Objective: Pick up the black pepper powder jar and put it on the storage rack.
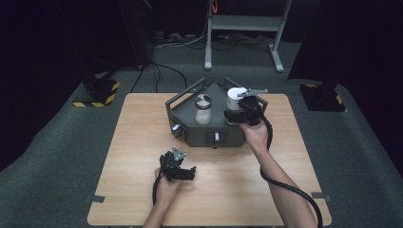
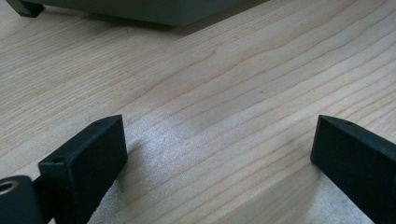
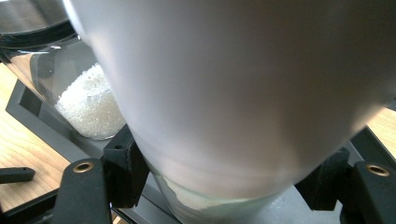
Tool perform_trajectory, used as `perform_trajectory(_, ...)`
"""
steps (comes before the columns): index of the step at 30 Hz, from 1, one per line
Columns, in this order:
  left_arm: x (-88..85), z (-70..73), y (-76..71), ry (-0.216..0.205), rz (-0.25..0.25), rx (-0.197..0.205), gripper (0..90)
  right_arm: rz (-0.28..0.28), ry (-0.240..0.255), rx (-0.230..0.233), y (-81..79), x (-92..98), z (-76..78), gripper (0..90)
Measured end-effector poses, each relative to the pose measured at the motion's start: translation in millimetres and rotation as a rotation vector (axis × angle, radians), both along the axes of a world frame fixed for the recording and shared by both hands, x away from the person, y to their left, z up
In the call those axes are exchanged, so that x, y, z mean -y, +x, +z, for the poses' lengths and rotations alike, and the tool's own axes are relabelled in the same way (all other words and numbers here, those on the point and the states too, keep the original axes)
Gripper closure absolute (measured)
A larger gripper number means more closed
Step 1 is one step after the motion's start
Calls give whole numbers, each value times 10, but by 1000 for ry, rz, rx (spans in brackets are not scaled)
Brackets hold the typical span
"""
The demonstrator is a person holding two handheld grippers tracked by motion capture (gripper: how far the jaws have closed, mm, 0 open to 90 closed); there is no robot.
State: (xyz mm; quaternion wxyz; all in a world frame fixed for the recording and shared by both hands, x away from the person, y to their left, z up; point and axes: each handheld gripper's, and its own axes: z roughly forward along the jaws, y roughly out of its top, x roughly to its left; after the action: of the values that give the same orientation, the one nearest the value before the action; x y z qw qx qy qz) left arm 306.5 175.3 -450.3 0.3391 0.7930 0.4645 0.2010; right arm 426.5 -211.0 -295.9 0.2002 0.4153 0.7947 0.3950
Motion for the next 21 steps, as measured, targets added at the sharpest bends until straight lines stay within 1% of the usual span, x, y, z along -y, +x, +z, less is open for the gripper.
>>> perform_trajectory(16,-1,1,0,0,0,-1,37,-13,-12,0,22,-49,-30,306)
perform_trajectory(21,0,0,-2,0,-1,1,40,-15,-2,2,20,-34,-55,305)
